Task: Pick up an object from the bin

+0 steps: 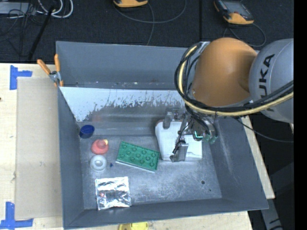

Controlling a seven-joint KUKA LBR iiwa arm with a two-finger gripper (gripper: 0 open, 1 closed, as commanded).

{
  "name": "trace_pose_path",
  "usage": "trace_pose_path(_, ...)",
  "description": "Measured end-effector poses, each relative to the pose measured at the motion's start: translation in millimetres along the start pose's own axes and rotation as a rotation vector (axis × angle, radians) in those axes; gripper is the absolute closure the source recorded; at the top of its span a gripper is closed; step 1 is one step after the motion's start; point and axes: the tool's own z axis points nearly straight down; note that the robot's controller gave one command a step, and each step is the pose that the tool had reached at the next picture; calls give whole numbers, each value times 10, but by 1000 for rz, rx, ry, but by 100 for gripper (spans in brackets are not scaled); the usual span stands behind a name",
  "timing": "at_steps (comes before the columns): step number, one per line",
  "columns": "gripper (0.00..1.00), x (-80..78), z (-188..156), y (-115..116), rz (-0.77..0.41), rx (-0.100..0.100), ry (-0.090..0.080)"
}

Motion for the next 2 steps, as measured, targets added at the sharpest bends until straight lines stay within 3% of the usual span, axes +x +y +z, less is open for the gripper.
trace_pose_path(1,0,-103,1756,752,-25,-1,-2)
trace_pose_path(2,0,-75,1405,365,41,1,-10)
